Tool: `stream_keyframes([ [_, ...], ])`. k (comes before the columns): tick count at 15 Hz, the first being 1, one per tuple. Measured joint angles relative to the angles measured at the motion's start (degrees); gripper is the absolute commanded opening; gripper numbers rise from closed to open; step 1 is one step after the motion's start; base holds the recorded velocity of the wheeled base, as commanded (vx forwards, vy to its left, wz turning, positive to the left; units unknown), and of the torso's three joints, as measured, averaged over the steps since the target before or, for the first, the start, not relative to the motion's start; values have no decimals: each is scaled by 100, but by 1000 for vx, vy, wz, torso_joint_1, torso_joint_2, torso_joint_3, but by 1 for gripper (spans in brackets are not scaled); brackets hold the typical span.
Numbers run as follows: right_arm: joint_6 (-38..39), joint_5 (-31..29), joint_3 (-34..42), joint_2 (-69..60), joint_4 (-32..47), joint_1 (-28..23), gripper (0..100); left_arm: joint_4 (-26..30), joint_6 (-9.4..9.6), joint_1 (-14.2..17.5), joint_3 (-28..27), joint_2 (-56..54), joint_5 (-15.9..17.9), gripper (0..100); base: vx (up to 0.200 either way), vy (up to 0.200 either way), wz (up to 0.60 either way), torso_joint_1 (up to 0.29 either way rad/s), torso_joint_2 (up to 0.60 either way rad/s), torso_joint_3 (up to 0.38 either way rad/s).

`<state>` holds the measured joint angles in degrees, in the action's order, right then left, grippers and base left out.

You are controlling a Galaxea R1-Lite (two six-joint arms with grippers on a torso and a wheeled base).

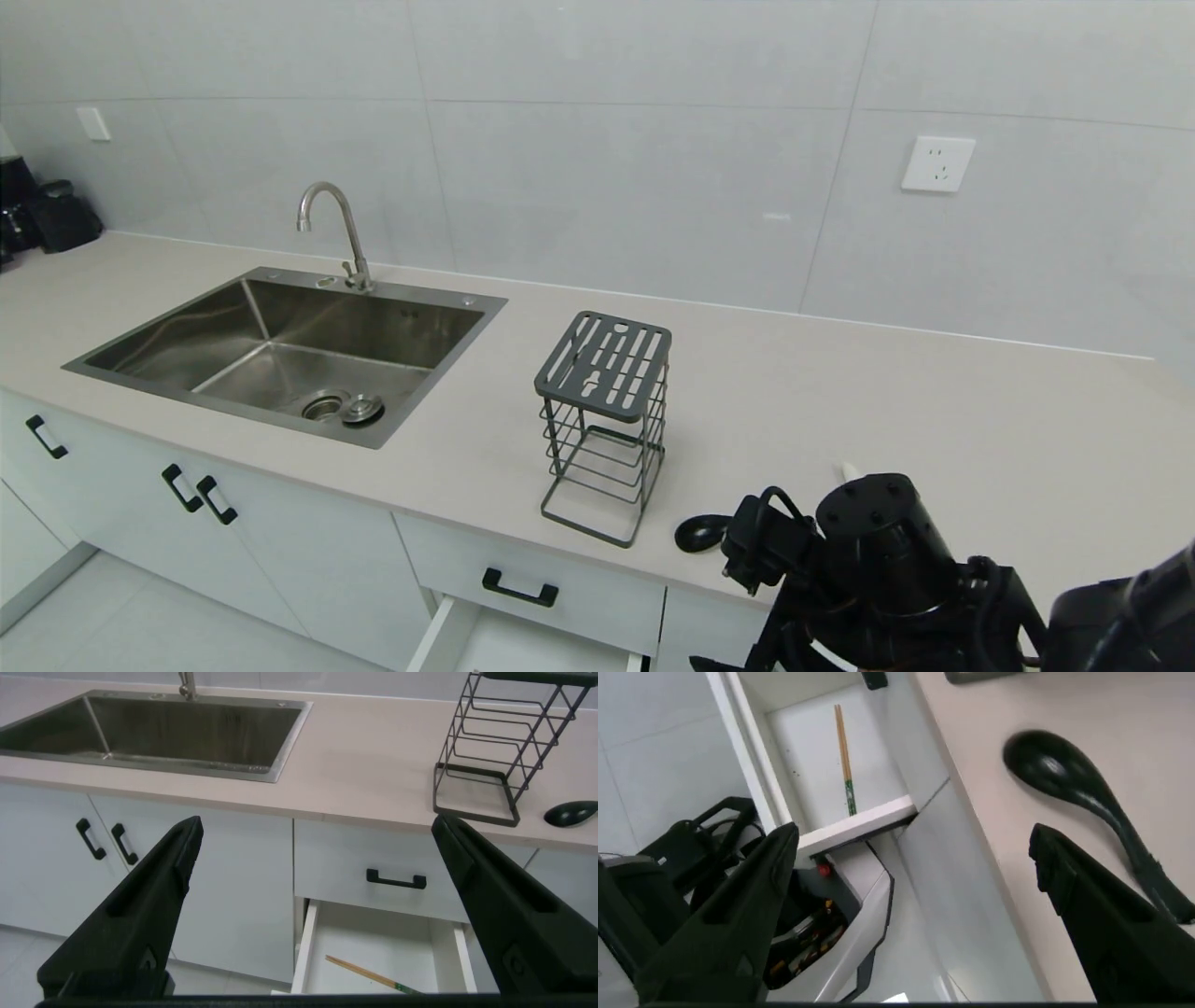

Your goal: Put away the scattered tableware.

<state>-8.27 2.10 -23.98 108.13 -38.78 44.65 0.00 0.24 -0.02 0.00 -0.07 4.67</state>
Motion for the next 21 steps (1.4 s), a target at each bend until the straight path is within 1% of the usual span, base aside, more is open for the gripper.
stream_keyframes([
  [1,-11,6,9,-6,-6,-122,100,0,0,2,0,0,0,100,0,0,0,0,0,0],
  [3,-95,138,-16,-5,-26,-533,100,0,0,2,0,0,0,100,0,0,0,0,0,0],
  [5,-352,477,-49,-5,-30,-1025,100,0,2,2,0,0,0,100,0,0,0,0,0,0],
  [7,-594,789,-63,2,-15,-1373,100,0,0,2,0,0,0,100,0,0,0,0,0,0],
  [10,-695,918,-190,154,-13,-1519,100,0,2,2,0,0,0,100,0,0,0,0,0,0],
  [14,-769,1046,-597,618,-15,-1685,100,0,2,2,0,0,0,100,0,0,0,0,0,0],
  [17,-1141,1523,-962,942,24,-1969,100,0,2,2,0,0,0,100,0,0,0,0,0,0],
  [21,-1212,1643,-1034,1189,33,-2231,100,0,2,2,0,0,0,100,0,0,0,0,0,0],
])
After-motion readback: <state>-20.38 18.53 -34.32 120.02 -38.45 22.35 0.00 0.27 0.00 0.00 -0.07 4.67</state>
